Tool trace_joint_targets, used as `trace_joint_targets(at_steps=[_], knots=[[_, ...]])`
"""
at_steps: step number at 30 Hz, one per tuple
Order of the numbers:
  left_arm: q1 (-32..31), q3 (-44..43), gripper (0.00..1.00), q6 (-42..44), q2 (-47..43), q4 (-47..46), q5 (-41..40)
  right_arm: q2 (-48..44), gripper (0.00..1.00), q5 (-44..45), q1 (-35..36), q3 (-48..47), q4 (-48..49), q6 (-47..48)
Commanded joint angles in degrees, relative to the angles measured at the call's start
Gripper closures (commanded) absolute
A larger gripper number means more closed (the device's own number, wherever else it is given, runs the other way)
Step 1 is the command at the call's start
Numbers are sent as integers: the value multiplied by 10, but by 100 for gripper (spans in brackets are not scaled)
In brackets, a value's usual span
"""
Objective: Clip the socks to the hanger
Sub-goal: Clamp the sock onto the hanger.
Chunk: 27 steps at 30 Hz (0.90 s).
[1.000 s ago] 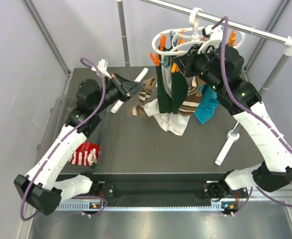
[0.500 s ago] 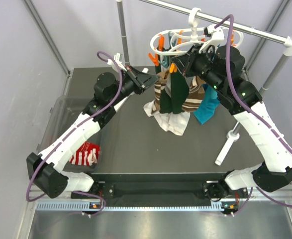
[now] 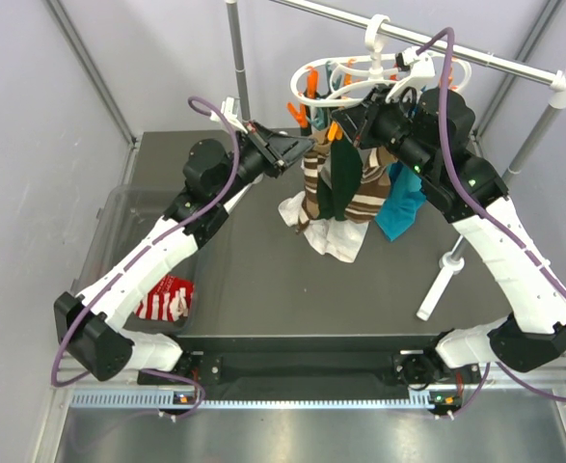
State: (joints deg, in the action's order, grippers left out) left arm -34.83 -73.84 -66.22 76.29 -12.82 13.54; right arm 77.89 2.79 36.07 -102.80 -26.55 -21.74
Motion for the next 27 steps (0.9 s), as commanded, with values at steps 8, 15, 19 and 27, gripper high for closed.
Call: trace_joint_targets(at_steps=[8, 15, 19, 27], knots=[[-13, -10, 100, -30, -2, -94, -21, -4, 100, -34, 1, 17, -40, -8], [-29, -19, 100, -34, 14, -99, -17, -17, 100, -10, 1, 30, -25, -11], [-34, -22, 100, -38, 18, -104, -19, -29, 89, 10, 1, 41, -20, -10], [-44, -31, 100, -37, 30, -108, -14, -52, 59, 16, 2, 59, -16, -7]])
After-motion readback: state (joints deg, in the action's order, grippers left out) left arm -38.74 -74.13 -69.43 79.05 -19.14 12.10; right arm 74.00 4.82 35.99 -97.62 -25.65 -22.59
